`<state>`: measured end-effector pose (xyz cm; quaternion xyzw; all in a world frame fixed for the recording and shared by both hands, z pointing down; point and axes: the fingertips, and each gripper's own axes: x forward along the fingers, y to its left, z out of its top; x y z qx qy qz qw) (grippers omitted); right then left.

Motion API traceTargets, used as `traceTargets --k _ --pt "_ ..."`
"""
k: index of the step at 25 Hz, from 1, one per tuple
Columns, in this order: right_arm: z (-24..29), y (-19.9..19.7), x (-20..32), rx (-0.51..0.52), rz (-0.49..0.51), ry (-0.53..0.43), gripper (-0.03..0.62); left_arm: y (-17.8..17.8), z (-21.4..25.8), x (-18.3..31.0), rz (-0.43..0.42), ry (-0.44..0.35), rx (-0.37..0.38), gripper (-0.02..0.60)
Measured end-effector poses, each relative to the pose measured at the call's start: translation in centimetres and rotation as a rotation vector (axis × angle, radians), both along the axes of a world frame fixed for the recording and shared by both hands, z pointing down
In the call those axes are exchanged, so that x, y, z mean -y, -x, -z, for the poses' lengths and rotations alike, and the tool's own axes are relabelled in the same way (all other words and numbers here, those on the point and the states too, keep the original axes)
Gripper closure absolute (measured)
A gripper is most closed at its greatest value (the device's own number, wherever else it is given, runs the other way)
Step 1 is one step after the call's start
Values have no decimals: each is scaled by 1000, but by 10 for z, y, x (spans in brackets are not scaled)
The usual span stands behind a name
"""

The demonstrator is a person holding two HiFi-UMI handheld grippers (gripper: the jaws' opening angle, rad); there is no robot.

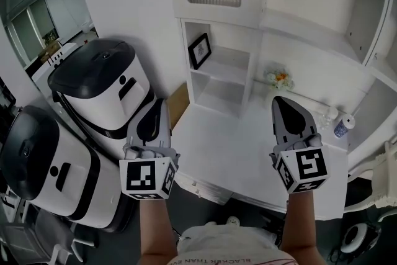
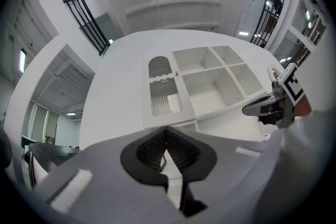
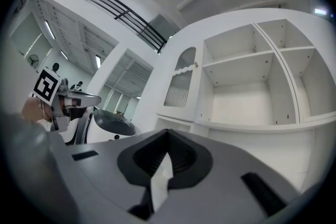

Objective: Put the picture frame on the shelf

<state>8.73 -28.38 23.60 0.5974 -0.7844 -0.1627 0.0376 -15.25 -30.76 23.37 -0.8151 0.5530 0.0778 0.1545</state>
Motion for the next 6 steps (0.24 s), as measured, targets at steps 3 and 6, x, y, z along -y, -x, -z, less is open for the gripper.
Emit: traceTargets --k 3,6 --pt "-1 1 2 -7 8 3 588 -2 0 2 -3 -3 -1 572" --pt "0 4 4 -14 25 -1 589 -3 1 6 -2 -10 -3 571"
